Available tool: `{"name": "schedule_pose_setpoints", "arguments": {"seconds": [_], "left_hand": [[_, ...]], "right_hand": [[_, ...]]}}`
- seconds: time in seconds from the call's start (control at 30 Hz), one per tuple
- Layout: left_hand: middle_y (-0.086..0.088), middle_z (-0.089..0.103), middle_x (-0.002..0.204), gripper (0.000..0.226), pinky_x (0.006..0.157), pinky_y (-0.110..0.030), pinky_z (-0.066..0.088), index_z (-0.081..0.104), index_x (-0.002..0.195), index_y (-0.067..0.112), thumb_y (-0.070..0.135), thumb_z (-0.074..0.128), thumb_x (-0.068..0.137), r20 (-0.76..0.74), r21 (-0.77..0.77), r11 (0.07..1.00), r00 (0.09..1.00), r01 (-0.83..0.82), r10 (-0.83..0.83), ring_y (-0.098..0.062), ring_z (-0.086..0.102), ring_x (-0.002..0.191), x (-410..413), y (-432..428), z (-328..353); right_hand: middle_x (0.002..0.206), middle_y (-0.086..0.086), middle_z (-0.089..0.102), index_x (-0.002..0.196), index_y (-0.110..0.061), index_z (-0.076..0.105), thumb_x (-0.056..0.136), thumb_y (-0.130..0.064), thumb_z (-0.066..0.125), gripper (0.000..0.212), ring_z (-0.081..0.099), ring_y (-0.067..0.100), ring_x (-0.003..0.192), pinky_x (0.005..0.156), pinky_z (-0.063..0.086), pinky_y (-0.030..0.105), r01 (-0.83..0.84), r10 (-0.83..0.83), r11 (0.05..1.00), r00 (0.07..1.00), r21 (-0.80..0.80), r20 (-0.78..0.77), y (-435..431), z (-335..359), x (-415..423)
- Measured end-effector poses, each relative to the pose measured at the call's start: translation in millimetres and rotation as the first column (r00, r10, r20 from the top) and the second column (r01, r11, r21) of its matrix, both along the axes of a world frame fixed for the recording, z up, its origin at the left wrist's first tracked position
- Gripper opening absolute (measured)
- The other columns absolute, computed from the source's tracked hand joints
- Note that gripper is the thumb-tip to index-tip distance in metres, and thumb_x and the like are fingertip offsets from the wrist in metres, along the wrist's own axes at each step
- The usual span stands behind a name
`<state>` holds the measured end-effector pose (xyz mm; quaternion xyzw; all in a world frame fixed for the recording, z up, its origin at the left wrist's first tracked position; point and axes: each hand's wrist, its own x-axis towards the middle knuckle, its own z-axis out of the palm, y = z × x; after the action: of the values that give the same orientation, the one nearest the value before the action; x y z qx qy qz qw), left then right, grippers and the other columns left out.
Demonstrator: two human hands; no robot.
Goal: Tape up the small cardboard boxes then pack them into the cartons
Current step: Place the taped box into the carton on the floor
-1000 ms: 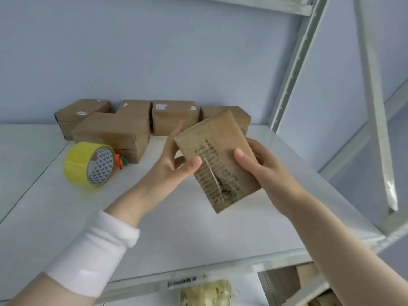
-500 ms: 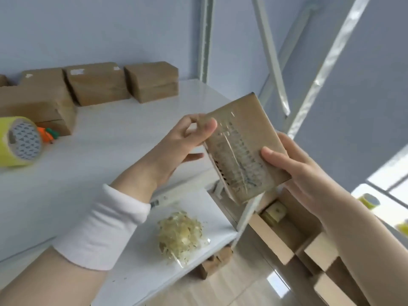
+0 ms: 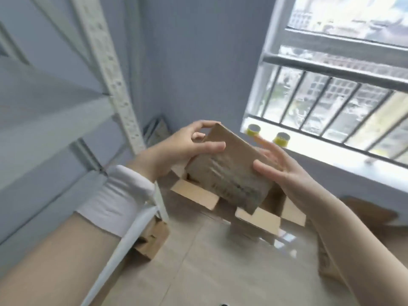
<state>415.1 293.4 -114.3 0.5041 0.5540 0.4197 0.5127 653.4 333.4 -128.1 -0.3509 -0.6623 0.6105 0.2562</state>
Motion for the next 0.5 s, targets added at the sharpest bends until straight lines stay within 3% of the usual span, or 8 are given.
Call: {"name": "schedule_pose_setpoints", "arguments": {"seconds": [0.13,0.23,0.37,0.43,0.5], "left_hand": [[0.009,0.074,0.092,0.07,0.076,-0.032,0.052,0.042,0.123,0.031,0.049,0.075,0.064,0.144,-0.06,0.997,0.989,-0.038,0.047,-0.009,0.069,0.09,69.9,56.0,-39.2],[0.014,0.073,0.089,0.073,0.078,-0.036,0.052,0.041,0.121,0.028,0.053,0.076,0.062,0.187,-0.147,0.989,0.982,0.016,0.012,-0.008,0.069,0.09,112.5,81.2,-72.9],[0.011,0.063,0.116,0.075,0.097,-0.041,0.043,0.041,0.126,0.032,0.058,0.072,0.063,0.153,-0.222,0.968,0.985,0.118,-0.085,-0.009,0.054,0.117,136.3,115.7,-105.8],[0.01,0.055,0.128,0.069,0.098,-0.036,0.041,0.036,0.13,0.04,0.053,0.065,0.069,0.136,-0.24,0.939,0.967,0.244,-0.217,-0.005,0.051,0.12,138.5,135.2,-119.1],[0.011,0.057,0.126,0.063,0.09,-0.026,0.047,0.041,0.13,0.038,0.048,0.065,0.073,0.138,-0.263,0.881,0.919,0.393,-0.368,-0.002,0.055,0.115,141.4,155.6,-133.3]], "right_hand": [[0.125,-0.005,0.06,0.141,-0.038,0.031,0.053,-0.057,0.079,0.102,0.059,0.01,0.113,0.091,0.049,0.036,0.224,-0.237,0.962,0.969,-0.154,-0.074,19.9,-42.0,71.7],[0.108,-0.008,0.07,0.133,-0.03,0.045,0.066,-0.047,0.072,0.074,0.064,0.011,0.106,0.096,0.045,0.042,0.358,-0.386,0.905,0.919,-0.23,-0.087,35.6,-70.5,110.3],[0.096,-0.009,0.073,0.105,-0.037,0.068,0.079,-0.034,0.06,0.027,0.068,0.007,0.093,0.078,0.053,0.024,0.414,-0.441,0.871,0.896,-0.263,-0.052,60.6,-99.7,145.2],[0.098,-0.01,0.072,0.106,-0.041,0.068,0.077,-0.035,0.062,0.03,0.067,0.006,0.092,0.072,0.052,0.017,0.415,-0.433,0.869,0.902,-0.269,-0.007,75.7,-111.5,151.6],[0.103,-0.011,0.071,0.111,-0.041,0.066,0.072,-0.04,0.066,0.039,0.066,0.004,0.094,0.072,0.051,0.015,0.431,-0.438,0.859,0.898,-0.276,0.043,98.0,-125.5,151.2]]}}
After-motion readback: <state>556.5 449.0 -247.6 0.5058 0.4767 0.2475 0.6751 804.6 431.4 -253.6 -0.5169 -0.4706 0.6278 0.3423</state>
